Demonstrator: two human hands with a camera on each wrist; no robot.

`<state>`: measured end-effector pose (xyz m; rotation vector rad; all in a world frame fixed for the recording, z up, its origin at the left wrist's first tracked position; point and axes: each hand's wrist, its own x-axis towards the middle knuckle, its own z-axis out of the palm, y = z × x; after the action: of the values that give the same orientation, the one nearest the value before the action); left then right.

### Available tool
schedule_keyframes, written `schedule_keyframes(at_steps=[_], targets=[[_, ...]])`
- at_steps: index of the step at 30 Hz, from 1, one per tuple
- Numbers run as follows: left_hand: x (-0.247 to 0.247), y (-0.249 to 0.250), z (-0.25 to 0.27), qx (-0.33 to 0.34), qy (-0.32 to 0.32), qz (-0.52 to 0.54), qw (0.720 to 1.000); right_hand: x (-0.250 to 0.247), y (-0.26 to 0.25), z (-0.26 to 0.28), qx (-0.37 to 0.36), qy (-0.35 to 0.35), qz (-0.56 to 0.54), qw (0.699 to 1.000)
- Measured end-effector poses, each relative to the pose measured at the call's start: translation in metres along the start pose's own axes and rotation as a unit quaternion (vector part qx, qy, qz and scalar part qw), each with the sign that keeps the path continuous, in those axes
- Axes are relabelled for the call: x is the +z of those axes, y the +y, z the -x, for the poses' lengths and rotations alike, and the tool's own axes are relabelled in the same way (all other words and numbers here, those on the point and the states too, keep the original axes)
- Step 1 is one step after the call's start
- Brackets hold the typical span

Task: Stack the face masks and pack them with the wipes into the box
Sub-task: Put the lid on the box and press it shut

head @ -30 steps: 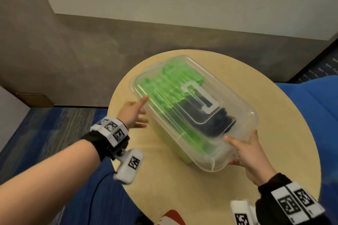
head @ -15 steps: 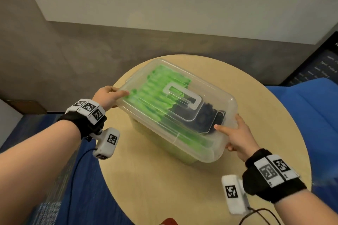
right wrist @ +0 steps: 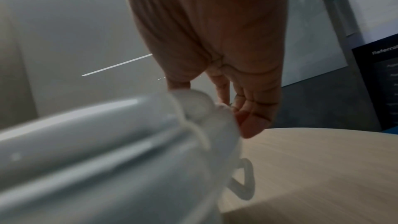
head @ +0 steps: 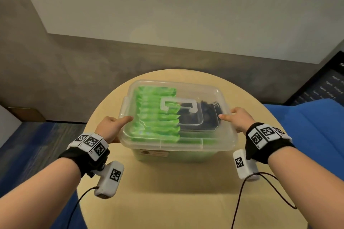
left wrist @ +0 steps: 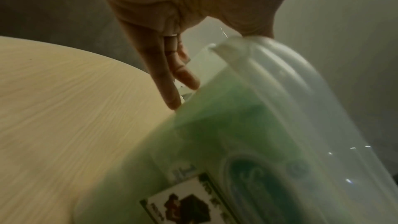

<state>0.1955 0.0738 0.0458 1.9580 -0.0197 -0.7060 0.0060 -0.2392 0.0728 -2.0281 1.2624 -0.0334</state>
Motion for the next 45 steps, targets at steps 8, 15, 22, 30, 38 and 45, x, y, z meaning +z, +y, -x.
schedule_keyframes(at_steps=[8,15,22,30,38,45], targets=[[0.013,0.009,0.003,0.043,0.017,-0.018,0.999,-0.01,0.007,-0.015,-0.028,-0.04,-0.006,0.999],[0.012,0.007,0.001,0.056,0.04,0.023,0.997,-0.008,0.01,-0.019,-0.03,-0.05,-0.008,0.998],[0.005,0.007,0.001,-0.014,-0.037,0.049,0.998,0.002,0.023,-0.024,0.036,-0.114,-0.131,0.984],[-0.003,0.007,-0.008,-0.033,-0.02,0.087,0.996,0.004,0.026,-0.032,0.048,-0.155,-0.16,0.974],[-0.006,0.015,-0.007,0.063,0.008,-0.061,0.996,-0.012,0.003,-0.014,-0.019,-0.06,0.045,0.997],[0.002,0.016,-0.011,0.071,0.031,-0.086,0.993,-0.011,-0.012,-0.005,-0.01,-0.054,0.061,0.997]])
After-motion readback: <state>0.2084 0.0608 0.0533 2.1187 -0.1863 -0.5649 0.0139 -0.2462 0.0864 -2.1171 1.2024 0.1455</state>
